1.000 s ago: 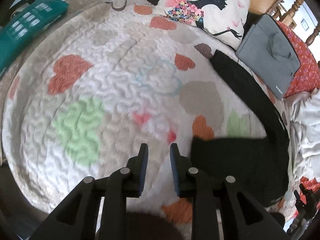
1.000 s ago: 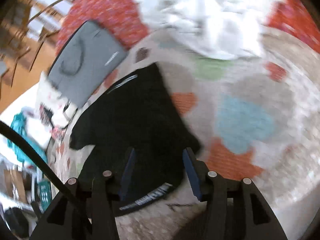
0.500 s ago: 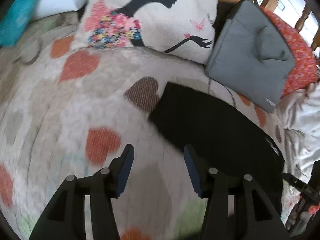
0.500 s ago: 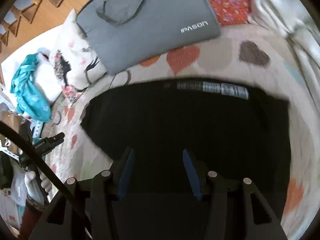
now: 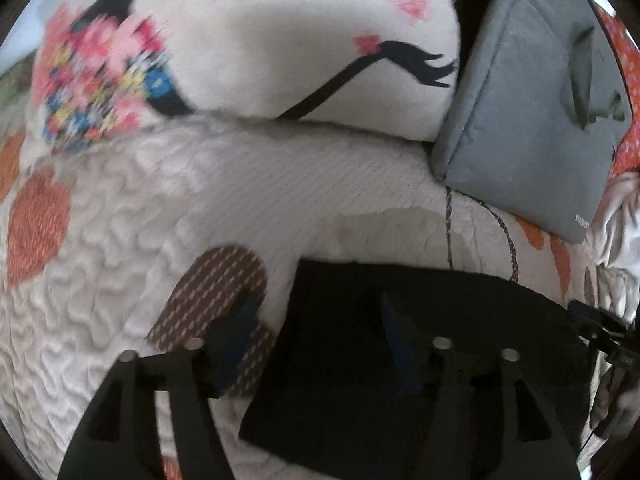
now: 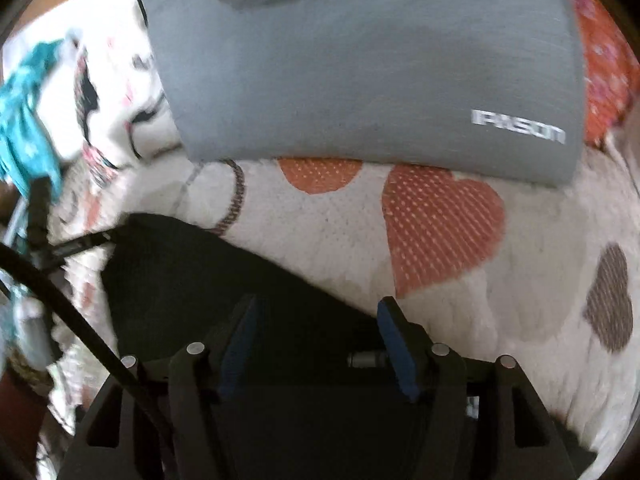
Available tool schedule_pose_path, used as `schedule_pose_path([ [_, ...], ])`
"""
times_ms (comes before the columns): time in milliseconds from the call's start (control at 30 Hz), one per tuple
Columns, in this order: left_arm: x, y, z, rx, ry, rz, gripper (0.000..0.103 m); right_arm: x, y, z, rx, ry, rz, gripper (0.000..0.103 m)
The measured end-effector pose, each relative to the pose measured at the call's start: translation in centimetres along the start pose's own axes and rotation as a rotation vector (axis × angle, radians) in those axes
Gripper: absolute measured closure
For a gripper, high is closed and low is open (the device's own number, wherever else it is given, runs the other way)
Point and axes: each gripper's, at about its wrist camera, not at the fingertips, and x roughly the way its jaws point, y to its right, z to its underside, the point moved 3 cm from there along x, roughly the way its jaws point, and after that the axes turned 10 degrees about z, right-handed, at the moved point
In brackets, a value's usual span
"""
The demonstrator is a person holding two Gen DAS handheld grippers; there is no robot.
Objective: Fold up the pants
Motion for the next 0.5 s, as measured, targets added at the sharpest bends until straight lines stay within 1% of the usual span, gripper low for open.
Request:
schedule_pose_path([
  [33, 0.5, 0.5, -0.2, 0.023, -0.005, -0.001, 0.022, 0.7, -0.2, -0.1, -0.018, -0.01, 0.011, 0.035],
  [67, 0.9, 1.0, -0.2, 0.041, -0.014, -0.004, 0.018, 1.2, -0.5, 0.0, -0.035, -0.016, 0.02, 0.029],
  [100, 1.2, 1.4, -0.1, 0.062, -0.021, -0.015, 0.013, 1.5, -0.9, 0.0, -0.062, -0.002, 0.023, 0.025],
  [133, 1.7, 2.1, 0.0, 0.097, -0.022, -0.046, 0.012, 1.5, -1.3, 0.0, -0.087, 0.014, 0.022, 0.02],
  [233, 2.4, 3.2, 0.4, 0.15, -0.029, -0.101, 0.013, 1.9, -2.2, 0.3, -0.155, 0.031, 0.074, 0.02],
  [267, 2.4, 3.4, 0.6, 0.155, -0.026, -0.111, 0.016, 1.9, -2.3, 0.5, -0.164, 0.036, 0.085, 0.022],
  [300, 2.4, 3.6, 0.6, 0.158, -0.021, -0.124, 0.032, 1.9, -2.3, 0.6, -0.166, 0.04, 0.092, 0.024],
  [333, 2.1, 3.8, 0.7, 0.169, -0.012, -0.138, 0.055, 1.7, -2.3, 0.7, -0.167, 0.043, 0.1, 0.034],
  [367, 1.8, 4.0, 0.8, 0.181, -0.01, -0.124, 0.068, 1.5, -2.2, 0.7, -0.164, 0.047, 0.114, 0.051],
  [400, 1.6, 4.2, 0.8, 0.181, -0.018, -0.091, 0.092, 1.3, -2.0, 0.8, -0.156, 0.047, 0.114, 0.062],
  [433, 1.4, 4.4, 1.0, 0.163, -0.034, -0.028, 0.092, 1.0, -2.0, 0.7, -0.144, 0.043, 0.096, 0.088],
  [467, 1.0, 4.4, 1.1, 0.166, -0.026, -0.032, 0.092, 0.9, -2.0, 0.7, -0.128, 0.034, 0.076, 0.09],
  [500, 0.5, 4.9, 1.3, 0.189, -0.015, -0.05, 0.092, 0.5, -2.1, 0.7, -0.124, 0.035, 0.085, 0.09],
])
